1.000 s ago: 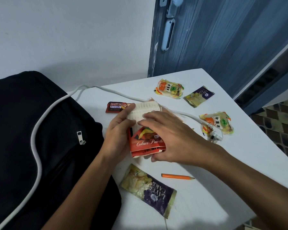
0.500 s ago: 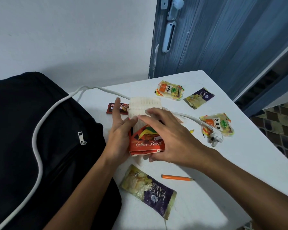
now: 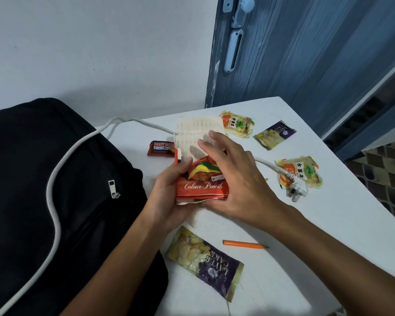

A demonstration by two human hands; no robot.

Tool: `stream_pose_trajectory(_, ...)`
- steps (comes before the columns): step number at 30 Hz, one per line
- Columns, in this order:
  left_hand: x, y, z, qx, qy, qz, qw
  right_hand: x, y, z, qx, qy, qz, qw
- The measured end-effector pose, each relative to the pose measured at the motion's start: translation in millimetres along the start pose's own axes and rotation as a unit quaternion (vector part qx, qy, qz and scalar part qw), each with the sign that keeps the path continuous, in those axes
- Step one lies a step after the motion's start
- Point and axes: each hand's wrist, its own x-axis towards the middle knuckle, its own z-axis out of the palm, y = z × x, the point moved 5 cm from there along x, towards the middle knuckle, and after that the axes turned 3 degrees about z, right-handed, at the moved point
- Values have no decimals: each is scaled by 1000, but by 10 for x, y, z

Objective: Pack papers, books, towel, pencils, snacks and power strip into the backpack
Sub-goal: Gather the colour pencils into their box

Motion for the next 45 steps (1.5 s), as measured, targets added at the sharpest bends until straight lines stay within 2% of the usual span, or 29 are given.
stream_pose_trajectory(3, -27, -7, 48, 4, -28, -1, 1000, -6, 23, -6, 4, 12, 23, 1000)
stream_pose_trajectory(8, -38, 14, 51, -53, -70, -16, 996, 1, 65, 37, 12, -50, 61, 997)
stream_pose_trajectory(12, -49, -5, 38, -53, -59, -30, 996, -3, 68, 51, 13, -74, 82, 994)
stream_pose_trajectory(17, -50, -24, 44, -55, -26, -31, 998, -27, 54, 15, 100, -102, 77, 987)
stream_pose_trajectory(25, -18, -26, 18, -93, -20, -13, 995, 13, 43, 24, 153, -55, 106, 981)
stream_pose_trajectory(29, -22, -2, 27, -79, -24, -2, 997, 20, 34, 28, 144, -64, 120, 980)
stream_pose_trajectory(33, -1, 38, -5, -63, -20, -3, 998, -1, -3, -181, 126, -32, 67, 989)
stream_pose_trajectory(34, 13, 44, -25, -63, -14, -6, 998, -18, -5, -224, 121, -57, 52, 990)
stream_pose_trajectory(36, 37, 51, -54, -60, -5, -1, 998, -86, 9, -205, 69, -196, 54, 977)
stream_pose_trajectory(38, 42, 49, -57, -60, 0, 9, 998, -227, 43, -74, -52, -362, 53, 929)
stream_pose_trajectory(39, 38, 40, -51, -61, 1, 12, 998, -305, 65, -8, -94, -415, 49, 903)
stream_pose_trajectory(41, 28, 37, -37, -61, 2, 18, 998, -414, 93, 103, -123, -467, 52, 874)
stream_pose_trajectory(45, 35, 28, -39, -50, -4, 18, 999, -489, 128, 210, -134, -495, 59, 857)
